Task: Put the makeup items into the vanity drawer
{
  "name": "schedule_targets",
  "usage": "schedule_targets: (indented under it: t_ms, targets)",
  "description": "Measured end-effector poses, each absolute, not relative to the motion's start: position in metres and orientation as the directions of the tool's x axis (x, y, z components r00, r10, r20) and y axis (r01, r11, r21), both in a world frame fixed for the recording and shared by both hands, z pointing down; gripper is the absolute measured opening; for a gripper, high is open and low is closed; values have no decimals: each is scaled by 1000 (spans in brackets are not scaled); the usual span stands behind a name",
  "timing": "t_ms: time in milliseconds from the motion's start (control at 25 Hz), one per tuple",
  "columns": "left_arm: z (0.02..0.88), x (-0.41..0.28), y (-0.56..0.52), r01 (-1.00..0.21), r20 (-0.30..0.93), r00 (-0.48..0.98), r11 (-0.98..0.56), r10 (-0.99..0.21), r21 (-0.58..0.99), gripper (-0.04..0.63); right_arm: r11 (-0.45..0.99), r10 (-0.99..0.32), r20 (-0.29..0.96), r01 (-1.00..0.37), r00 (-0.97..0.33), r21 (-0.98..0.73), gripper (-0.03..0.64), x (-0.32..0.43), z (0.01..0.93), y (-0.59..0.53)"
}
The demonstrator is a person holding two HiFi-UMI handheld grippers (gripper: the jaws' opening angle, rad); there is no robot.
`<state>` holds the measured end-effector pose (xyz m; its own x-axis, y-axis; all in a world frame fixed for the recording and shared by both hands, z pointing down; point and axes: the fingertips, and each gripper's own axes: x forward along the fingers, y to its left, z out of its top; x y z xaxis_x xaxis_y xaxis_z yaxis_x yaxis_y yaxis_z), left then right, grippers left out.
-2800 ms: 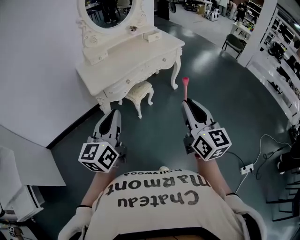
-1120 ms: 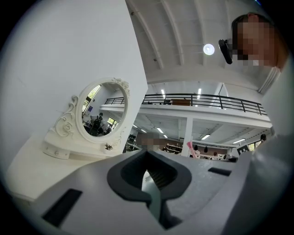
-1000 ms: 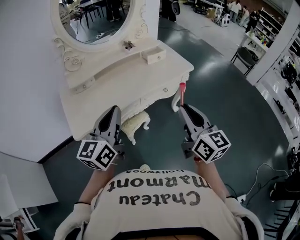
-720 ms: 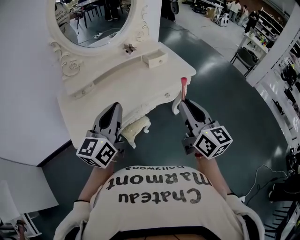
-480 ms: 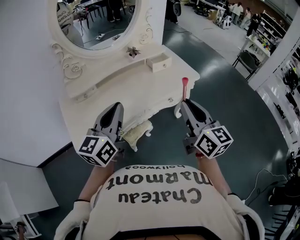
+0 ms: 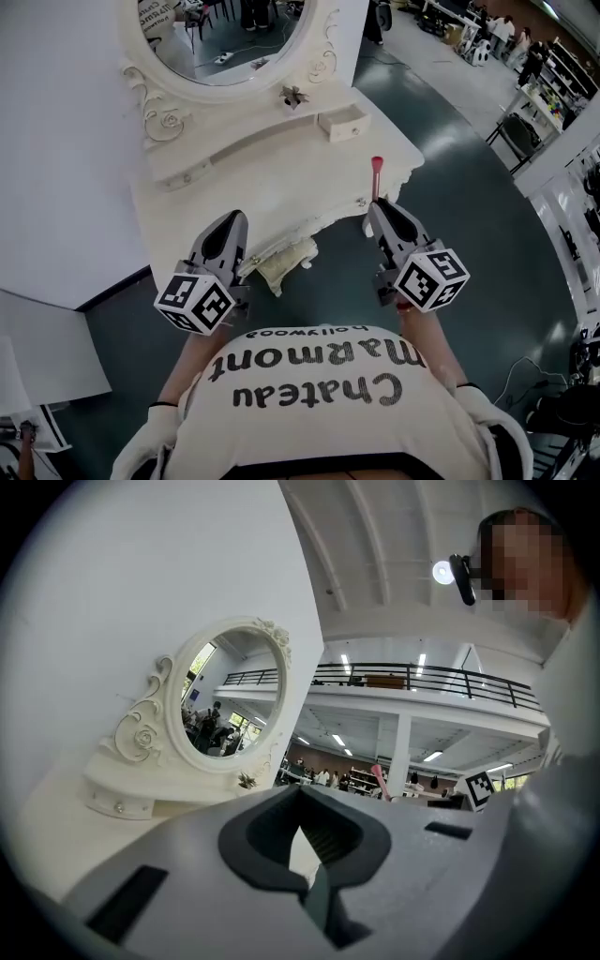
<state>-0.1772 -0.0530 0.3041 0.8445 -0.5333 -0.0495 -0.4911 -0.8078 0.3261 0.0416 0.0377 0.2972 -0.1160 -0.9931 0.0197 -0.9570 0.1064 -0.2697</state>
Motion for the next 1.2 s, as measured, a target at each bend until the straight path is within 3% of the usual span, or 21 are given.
schedule_targets:
  t_ms: [400, 1200]
  targets:
    - [303, -179, -88, -578, -57, 776, -744, -628, 336, 8, 188, -980, 14, -941, -200, -282, 58, 50, 305, -7]
    - [293, -97, -219, -705, -84, 633, -618, -770, 349, 8, 320, -944, -4, -909, -331, -267, 58, 173, 292, -183]
